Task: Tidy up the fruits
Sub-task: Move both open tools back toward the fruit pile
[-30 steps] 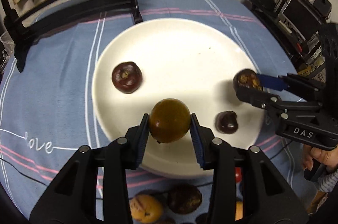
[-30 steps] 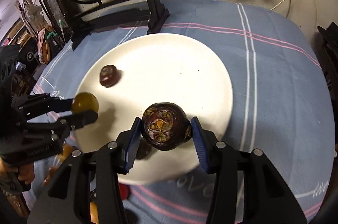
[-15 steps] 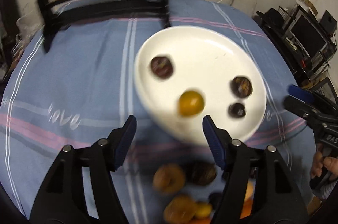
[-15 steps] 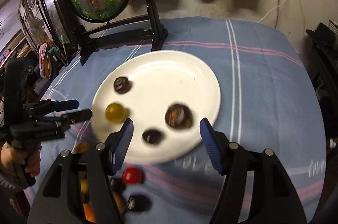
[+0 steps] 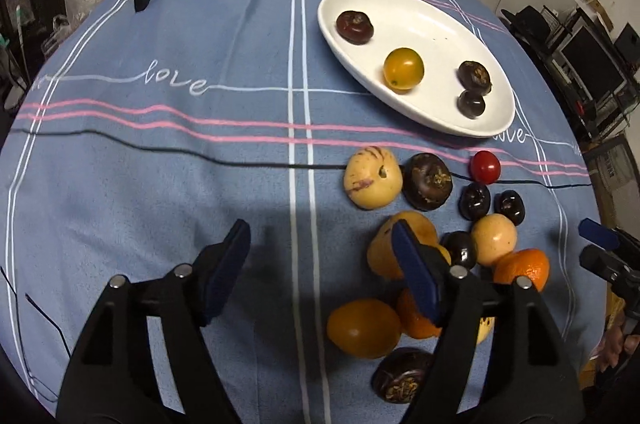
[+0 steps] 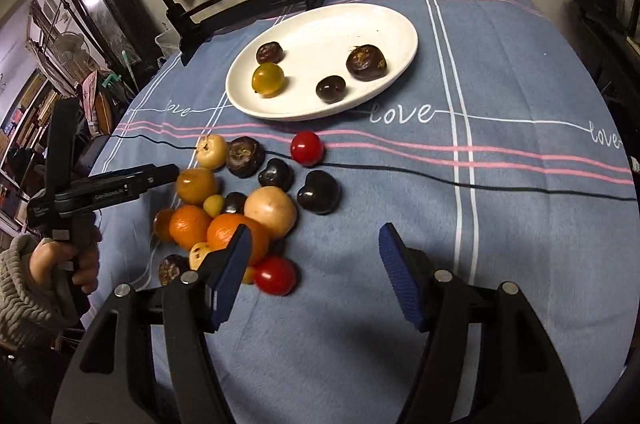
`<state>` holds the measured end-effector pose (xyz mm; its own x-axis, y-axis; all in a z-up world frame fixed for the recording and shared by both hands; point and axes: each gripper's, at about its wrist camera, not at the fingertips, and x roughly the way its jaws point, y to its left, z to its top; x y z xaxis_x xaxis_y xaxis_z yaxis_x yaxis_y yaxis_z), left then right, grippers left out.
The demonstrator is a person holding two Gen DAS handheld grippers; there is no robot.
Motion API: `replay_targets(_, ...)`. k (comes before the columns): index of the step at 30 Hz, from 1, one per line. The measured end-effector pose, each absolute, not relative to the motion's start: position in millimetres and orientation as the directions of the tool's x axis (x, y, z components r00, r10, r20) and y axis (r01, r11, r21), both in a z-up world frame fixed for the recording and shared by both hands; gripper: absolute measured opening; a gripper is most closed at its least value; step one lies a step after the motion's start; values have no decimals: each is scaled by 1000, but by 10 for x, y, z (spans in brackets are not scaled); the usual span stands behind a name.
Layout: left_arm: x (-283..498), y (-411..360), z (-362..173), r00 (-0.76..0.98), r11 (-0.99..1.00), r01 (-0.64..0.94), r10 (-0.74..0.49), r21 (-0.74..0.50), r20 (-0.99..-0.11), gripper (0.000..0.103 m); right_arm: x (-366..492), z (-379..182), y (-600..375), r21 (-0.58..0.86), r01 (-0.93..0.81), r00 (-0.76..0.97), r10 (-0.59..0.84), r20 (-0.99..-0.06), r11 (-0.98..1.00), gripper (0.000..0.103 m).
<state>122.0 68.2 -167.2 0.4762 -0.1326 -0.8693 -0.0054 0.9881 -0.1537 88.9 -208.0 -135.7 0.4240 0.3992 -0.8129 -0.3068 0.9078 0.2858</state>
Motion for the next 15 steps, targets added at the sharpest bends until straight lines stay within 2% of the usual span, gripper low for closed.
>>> replay_targets(15, 1688, 505, -1793, 450, 994, 68, -103, -81, -887, 81, 785, -1375, -2108, 248, -300, 411, 359, -838, 921, 67)
